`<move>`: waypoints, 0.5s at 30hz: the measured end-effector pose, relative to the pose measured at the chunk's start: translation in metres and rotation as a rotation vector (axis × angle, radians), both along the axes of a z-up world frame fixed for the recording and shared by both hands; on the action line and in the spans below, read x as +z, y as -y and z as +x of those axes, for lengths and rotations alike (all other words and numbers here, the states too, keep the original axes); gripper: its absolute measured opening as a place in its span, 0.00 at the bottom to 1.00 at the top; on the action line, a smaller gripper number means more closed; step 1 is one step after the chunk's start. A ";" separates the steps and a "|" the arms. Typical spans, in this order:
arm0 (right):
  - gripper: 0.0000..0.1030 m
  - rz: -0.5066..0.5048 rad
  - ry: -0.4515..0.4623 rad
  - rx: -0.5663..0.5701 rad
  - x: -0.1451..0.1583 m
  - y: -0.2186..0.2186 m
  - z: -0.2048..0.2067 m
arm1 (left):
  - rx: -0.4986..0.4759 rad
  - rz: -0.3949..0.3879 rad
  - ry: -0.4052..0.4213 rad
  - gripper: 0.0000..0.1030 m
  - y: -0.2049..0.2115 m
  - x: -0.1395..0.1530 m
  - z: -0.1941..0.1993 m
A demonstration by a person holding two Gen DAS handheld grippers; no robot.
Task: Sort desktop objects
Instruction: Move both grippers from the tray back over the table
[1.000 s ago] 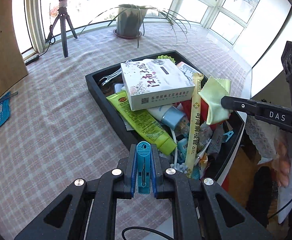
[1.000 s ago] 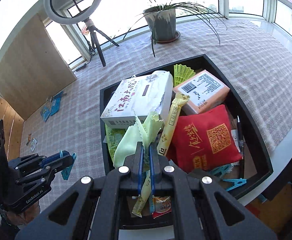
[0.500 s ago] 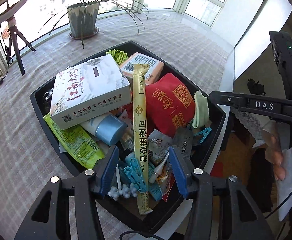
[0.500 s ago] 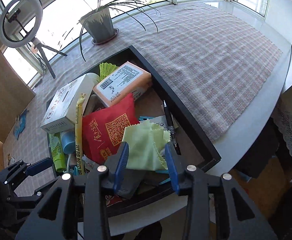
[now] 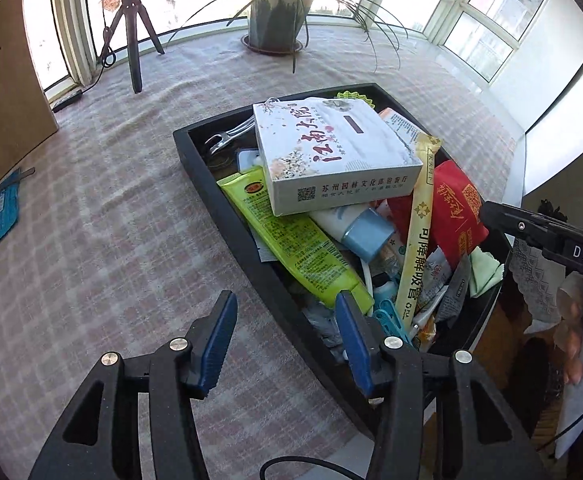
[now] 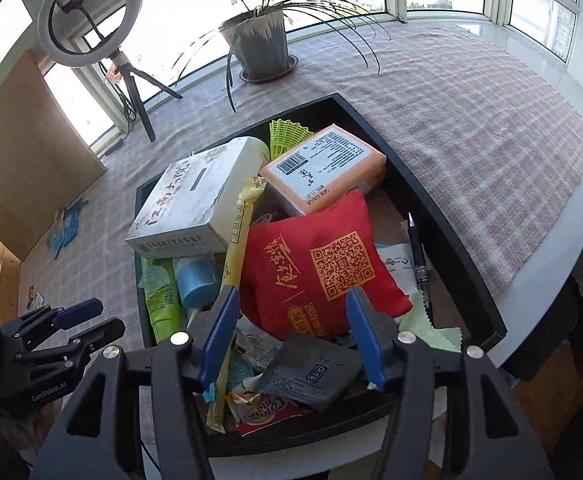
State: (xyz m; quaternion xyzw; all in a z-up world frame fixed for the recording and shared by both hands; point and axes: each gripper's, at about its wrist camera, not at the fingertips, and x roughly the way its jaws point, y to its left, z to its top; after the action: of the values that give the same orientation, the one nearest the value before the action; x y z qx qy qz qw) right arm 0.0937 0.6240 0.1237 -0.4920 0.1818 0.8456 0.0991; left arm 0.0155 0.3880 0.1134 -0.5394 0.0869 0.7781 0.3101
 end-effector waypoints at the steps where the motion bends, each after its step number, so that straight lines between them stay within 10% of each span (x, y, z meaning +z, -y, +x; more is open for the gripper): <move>1: 0.53 -0.006 -0.004 0.028 0.001 0.008 -0.009 | 0.031 -0.001 0.000 0.47 0.011 0.000 -0.006; 15: 0.55 -0.047 0.001 0.485 0.013 0.193 -0.138 | 0.473 -0.080 -0.031 0.47 0.231 0.013 -0.077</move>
State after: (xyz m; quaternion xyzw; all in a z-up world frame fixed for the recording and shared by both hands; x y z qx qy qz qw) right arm -0.0444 0.4312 0.1366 -0.5237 0.0777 0.8401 -0.1182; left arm -0.0614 0.1573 0.1259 -0.5445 -0.0062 0.8332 0.0959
